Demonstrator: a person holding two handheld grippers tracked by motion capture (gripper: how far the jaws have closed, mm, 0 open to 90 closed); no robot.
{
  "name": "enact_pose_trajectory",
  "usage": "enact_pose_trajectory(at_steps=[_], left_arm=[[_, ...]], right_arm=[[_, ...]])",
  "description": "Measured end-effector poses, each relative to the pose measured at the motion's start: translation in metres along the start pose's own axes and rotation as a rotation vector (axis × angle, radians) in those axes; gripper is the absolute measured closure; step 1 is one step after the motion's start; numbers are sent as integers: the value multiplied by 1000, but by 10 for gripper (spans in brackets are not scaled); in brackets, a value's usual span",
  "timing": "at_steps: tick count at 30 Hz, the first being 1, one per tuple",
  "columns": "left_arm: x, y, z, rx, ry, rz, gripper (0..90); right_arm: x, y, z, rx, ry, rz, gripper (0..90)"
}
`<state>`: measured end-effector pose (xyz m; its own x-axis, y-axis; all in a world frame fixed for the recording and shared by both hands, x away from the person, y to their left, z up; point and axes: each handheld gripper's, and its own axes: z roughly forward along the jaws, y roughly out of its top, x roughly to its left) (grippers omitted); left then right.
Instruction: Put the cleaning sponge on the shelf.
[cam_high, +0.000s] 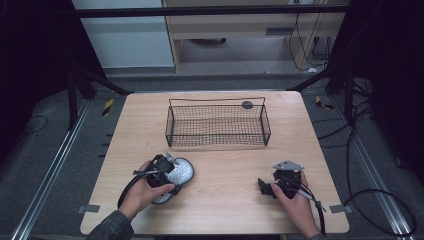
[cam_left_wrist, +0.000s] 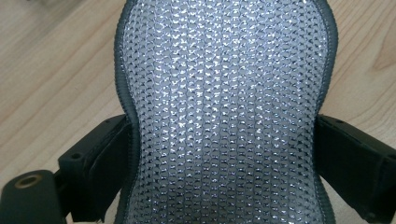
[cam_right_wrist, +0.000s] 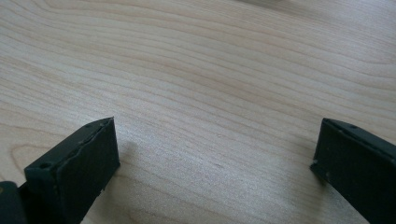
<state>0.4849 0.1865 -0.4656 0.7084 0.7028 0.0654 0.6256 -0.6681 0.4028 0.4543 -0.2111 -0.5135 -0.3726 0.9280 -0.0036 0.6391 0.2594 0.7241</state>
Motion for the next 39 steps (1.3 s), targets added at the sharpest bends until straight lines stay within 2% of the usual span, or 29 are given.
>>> enact_pose_trajectory(at_steps=[6, 10, 12, 17, 31, 39], left_arm=[[0, 4, -7, -17, 7, 46, 81], [0, 6, -10, -28, 12, 61, 82], [0, 8, -14, -37, 23, 84, 82], [1, 12, -20, -43, 30, 105, 83], [6, 25, -35, -52, 57, 145, 84], [5, 27, -37, -52, 64, 157, 85]], right_arm=[[0, 0, 0, 0, 0, 1, 4], [0, 0, 0, 0, 0, 1, 4], [0, 0, 0, 0, 0, 0, 4], [0, 0, 0, 0, 0, 1, 4], [0, 0, 0, 0, 0, 0, 4], [0, 0, 0, 0, 0, 1, 4]])
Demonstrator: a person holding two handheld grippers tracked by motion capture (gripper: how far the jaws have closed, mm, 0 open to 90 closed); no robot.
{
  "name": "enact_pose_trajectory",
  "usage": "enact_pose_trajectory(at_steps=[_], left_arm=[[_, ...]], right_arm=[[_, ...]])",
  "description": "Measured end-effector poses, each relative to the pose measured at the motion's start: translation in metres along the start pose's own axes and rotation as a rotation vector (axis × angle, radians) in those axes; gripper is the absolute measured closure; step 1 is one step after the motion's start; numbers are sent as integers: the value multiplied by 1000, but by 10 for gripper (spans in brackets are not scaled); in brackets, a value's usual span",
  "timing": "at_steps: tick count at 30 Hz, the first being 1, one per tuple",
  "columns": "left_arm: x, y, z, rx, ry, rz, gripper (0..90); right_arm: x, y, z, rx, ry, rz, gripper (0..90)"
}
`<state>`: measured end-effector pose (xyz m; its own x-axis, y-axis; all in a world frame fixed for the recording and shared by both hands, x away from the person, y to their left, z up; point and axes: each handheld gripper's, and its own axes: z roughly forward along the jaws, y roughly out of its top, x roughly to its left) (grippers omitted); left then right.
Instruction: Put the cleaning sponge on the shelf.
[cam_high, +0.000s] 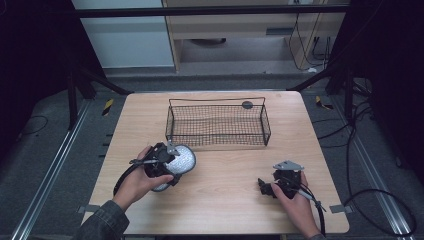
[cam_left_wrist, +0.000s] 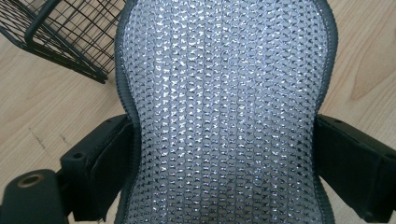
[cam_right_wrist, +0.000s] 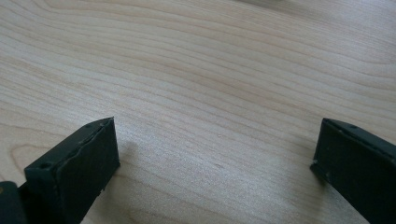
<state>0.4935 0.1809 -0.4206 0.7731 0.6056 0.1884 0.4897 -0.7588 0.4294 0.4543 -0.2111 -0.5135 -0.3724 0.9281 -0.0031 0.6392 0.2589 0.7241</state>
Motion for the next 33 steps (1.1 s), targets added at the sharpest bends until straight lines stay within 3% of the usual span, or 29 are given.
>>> enact_pose_trajectory(at_steps=[13, 22, 33], left_arm=[[3, 7, -9, -18, 5, 23, 89], [9, 24, -21, -28, 36, 86, 89], [23, 41, -29, -50, 63, 106, 88]], right_arm=[[0, 0, 0, 0, 0, 0, 4], [0, 0, 0, 0, 0, 0, 4], [0, 0, 0, 0, 0, 0, 4]])
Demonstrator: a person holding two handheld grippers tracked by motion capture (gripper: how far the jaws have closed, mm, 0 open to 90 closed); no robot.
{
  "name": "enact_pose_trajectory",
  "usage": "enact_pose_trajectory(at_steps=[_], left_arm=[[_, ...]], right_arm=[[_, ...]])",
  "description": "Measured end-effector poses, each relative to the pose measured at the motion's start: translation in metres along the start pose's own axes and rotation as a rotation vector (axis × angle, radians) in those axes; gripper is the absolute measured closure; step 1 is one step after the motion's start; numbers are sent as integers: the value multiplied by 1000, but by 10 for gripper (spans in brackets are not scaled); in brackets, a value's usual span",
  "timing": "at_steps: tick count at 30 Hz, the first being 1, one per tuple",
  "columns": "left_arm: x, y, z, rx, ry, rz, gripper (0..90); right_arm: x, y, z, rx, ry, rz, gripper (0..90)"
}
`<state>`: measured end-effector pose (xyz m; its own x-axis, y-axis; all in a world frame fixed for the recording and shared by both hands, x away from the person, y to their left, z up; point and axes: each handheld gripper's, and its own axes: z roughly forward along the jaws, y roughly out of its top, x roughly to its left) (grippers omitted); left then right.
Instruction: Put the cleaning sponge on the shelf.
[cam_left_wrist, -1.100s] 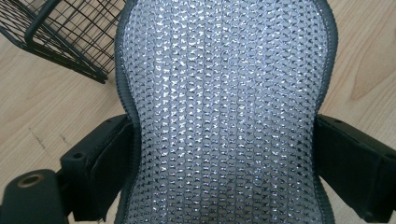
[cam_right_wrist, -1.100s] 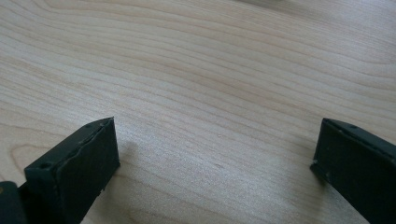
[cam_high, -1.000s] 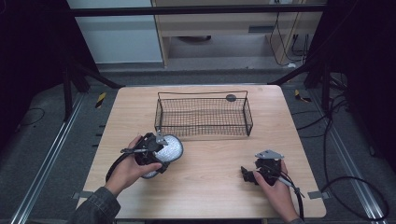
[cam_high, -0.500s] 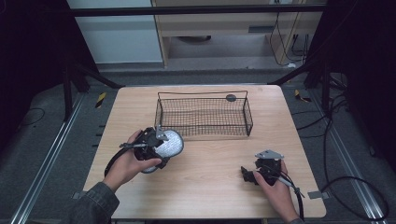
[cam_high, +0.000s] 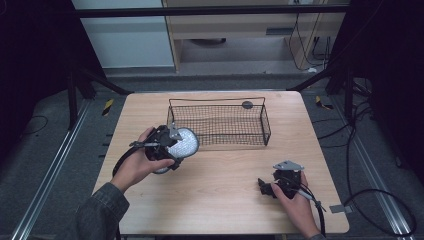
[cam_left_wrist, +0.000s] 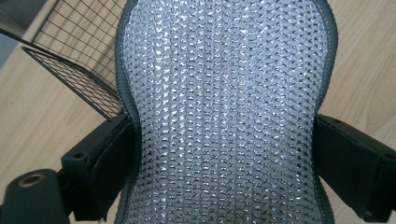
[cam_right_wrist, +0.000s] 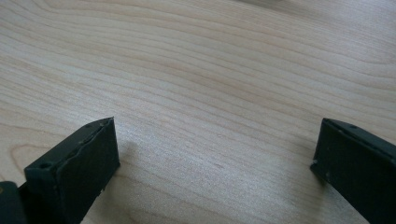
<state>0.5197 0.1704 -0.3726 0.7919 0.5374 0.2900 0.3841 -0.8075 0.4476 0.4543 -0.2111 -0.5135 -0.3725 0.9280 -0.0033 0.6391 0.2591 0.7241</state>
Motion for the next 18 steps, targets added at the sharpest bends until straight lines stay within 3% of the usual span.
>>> enact_pose_trajectory(at_steps=[11, 18], left_arm=[[19, 28, -3, 9, 51, 94, 88], [37, 43, 2, 10, 59, 116, 88]], right_arm=[[0, 0, 0, 0, 0, 0, 4], [0, 0, 0, -2, -4, -3, 4]])
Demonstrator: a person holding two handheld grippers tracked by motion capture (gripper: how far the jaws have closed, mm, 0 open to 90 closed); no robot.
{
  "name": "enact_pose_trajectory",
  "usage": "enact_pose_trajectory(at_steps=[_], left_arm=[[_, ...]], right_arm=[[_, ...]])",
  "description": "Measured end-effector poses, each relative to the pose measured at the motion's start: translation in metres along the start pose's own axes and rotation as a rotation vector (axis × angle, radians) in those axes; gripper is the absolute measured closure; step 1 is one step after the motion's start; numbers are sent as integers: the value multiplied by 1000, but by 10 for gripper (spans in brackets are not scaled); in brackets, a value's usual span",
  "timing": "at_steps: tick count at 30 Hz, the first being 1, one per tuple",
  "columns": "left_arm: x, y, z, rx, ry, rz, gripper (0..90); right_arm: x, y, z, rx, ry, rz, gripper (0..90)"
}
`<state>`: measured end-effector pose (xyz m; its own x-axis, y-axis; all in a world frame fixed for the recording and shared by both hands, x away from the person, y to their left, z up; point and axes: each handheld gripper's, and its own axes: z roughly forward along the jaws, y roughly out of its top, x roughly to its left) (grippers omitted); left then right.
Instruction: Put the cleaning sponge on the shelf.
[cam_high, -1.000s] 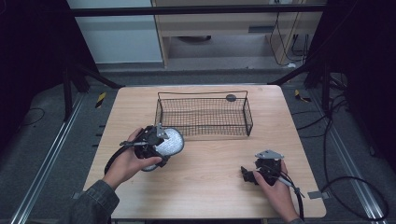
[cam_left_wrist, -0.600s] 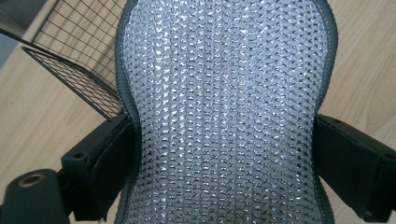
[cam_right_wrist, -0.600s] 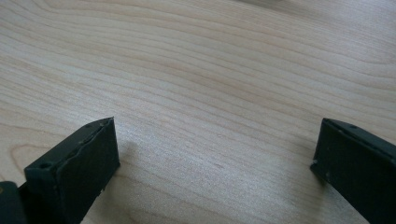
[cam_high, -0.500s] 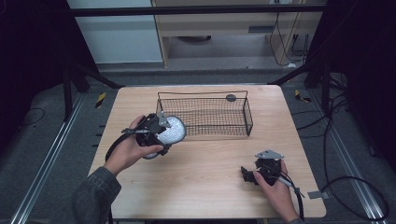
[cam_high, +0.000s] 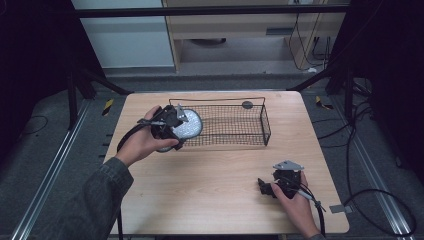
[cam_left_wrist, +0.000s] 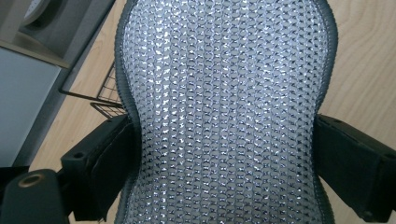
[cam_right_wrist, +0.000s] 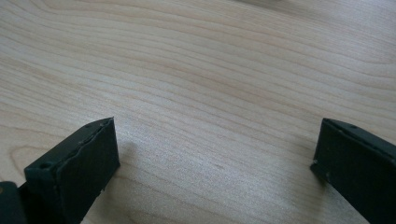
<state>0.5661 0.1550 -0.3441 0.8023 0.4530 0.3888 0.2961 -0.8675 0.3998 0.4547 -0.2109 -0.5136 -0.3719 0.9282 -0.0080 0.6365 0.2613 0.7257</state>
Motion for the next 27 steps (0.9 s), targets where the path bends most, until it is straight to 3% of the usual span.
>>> enact_pose_trajectory(at_steps=[7, 27], left_arm=[[11, 11, 1, -11, 5, -6, 87], [23, 34, 14, -49, -1, 19, 87]], right_arm=[[0, 0, 0, 2, 0, 1, 4], [0, 2, 2, 4, -5, 10, 4]])
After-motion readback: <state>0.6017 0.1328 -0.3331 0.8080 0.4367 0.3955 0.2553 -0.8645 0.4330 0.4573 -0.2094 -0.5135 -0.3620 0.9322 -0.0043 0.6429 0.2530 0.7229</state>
